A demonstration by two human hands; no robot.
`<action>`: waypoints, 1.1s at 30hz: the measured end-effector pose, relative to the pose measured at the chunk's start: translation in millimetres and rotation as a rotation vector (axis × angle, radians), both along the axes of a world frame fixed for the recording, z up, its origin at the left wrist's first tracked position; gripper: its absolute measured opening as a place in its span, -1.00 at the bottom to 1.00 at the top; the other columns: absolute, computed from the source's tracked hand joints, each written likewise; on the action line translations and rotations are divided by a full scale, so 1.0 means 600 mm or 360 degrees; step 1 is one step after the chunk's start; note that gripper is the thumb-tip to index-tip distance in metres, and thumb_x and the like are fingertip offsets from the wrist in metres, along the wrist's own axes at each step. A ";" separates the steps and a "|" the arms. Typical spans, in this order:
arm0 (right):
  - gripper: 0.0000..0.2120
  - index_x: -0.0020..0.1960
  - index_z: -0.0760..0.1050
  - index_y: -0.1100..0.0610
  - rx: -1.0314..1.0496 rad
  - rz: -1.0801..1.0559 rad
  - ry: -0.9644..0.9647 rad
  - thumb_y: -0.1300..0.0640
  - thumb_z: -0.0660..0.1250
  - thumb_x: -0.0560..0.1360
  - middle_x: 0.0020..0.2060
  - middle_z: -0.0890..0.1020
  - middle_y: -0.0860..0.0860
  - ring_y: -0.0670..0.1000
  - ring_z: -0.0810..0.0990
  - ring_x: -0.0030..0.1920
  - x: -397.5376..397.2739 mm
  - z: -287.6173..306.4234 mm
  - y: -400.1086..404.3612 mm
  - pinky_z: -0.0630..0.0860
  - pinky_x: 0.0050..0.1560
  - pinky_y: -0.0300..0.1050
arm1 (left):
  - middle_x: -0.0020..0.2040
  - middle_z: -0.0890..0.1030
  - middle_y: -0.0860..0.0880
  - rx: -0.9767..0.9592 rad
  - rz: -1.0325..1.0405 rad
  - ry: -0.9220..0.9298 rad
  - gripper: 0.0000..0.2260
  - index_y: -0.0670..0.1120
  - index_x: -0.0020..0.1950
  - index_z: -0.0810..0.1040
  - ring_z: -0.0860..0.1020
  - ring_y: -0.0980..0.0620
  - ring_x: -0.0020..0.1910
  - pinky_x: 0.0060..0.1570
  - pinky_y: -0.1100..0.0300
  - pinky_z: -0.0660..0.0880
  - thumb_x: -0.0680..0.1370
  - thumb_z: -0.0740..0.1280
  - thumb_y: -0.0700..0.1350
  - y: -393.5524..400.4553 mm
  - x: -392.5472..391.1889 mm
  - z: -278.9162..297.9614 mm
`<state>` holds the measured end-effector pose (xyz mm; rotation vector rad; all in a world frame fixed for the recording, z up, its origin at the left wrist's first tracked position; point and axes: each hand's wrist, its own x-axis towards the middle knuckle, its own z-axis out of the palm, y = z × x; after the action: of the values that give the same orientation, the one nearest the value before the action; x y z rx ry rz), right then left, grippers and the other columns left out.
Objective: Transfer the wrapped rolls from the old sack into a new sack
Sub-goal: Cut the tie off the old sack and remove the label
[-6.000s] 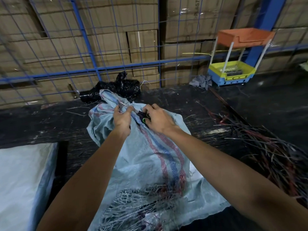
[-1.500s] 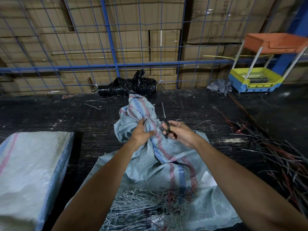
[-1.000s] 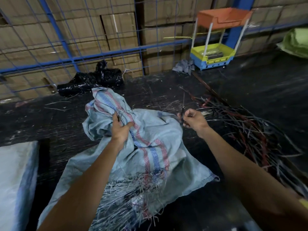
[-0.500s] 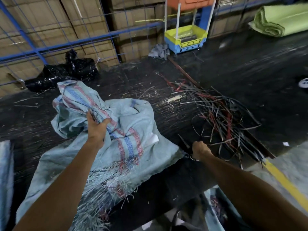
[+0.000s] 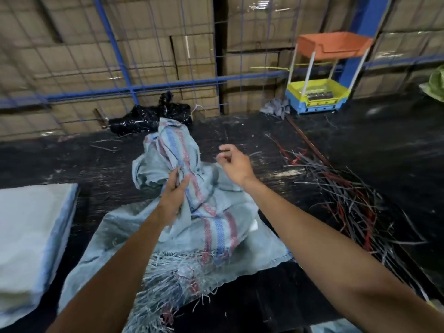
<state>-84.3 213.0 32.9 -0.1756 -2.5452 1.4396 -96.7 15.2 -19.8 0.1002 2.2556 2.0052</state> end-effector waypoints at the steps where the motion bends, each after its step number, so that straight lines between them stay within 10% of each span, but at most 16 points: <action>1: -0.61 0.37 0.42 0.11 0.0009 0.0137 -0.0125 0.04 0.33 0.58 0.16 0.65 0.02 0.01 0.61 0.13 -0.015 0.008 -0.025 0.44 0.18 -0.20 | 0.45 0.31 0.14 -0.0039 -0.0025 -0.0023 -0.59 0.15 0.53 0.29 0.27 0.13 0.43 0.40 0.16 0.25 0.67 0.19 0.05 -0.008 -0.003 0.009; 3: -0.46 0.43 0.36 0.12 0.0118 0.0337 -0.0330 -0.08 0.37 0.55 0.27 0.58 0.05 0.06 0.56 0.24 -0.040 0.010 -0.073 0.46 0.24 -0.11 | 0.49 0.34 0.11 -0.0058 -0.0084 -0.0070 -0.63 0.32 0.41 0.38 0.30 0.07 0.46 0.49 -0.01 0.22 0.60 0.15 0.27 -0.032 -0.021 0.016; 11: -0.60 0.27 0.56 0.12 0.0023 0.0149 -0.0241 -0.01 0.46 0.50 0.16 0.62 0.01 0.02 0.58 0.19 -0.085 -0.011 -0.144 0.48 0.22 -0.16 | 0.41 0.41 0.14 -0.0088 -0.0278 0.0257 -0.59 0.07 0.49 0.36 0.41 0.40 0.27 0.31 0.30 0.38 0.64 0.29 -0.06 -0.140 -0.084 0.042; 14: -0.77 0.19 0.61 0.08 -0.0065 -0.0130 -0.0060 0.08 0.41 0.54 -0.03 0.60 -0.03 -0.01 0.58 0.00 -0.093 0.007 -0.143 0.48 0.02 -0.18 | 0.37 0.48 0.08 -0.0066 -0.0170 0.0226 -0.66 0.10 0.41 0.45 0.48 0.20 0.28 0.29 0.23 0.41 0.63 0.31 -0.05 -0.172 -0.123 0.048; 20: -0.95 -0.01 0.60 -0.07 -0.0467 -0.0532 0.0001 0.05 0.39 0.54 -0.02 0.68 0.00 0.07 0.65 0.01 -0.123 0.016 -0.130 0.60 0.08 -0.01 | -0.20 0.53 0.23 -0.0302 0.0001 0.0371 -0.76 0.27 0.12 0.60 0.42 0.07 -0.19 -0.12 0.16 0.42 0.65 0.28 -0.09 -0.196 -0.232 0.082; 24: -0.94 0.01 0.61 -0.03 -0.0847 -0.0448 0.0184 0.07 0.36 0.57 -0.02 0.72 0.04 0.10 0.69 0.03 -0.121 0.031 -0.128 0.60 0.14 0.13 | 0.15 0.57 0.04 -0.0276 -0.0026 0.0418 -0.76 0.06 0.27 0.57 0.54 0.03 0.07 0.05 0.21 0.48 0.67 0.21 -0.13 -0.151 -0.257 0.116; 29: -0.31 0.42 0.34 0.01 -0.0927 0.0030 -0.0228 0.07 0.58 0.39 0.19 0.65 -0.03 0.00 0.65 0.16 -0.092 0.001 -0.125 0.57 0.20 0.02 | 0.24 0.61 -0.06 0.0105 -0.0300 0.0100 -0.74 -0.03 0.34 0.52 0.60 -0.02 0.16 0.20 0.04 0.54 0.65 0.28 -0.09 -0.097 -0.255 0.138; 33: -0.65 0.20 0.56 0.19 -0.0950 -0.0339 -0.0296 0.23 0.45 0.43 0.02 0.70 0.11 0.06 0.68 -0.09 -0.106 -0.014 -0.122 0.60 0.01 -0.07 | 0.25 0.57 0.08 0.0073 -0.0677 -0.0156 -0.60 0.15 0.31 0.51 0.60 0.07 0.13 0.07 0.12 0.60 0.53 0.45 -0.15 -0.105 -0.258 0.138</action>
<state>-147.9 139.8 24.4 -0.6746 -2.0571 2.1222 -251.4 -48.0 63.0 0.4362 1.9286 1.7907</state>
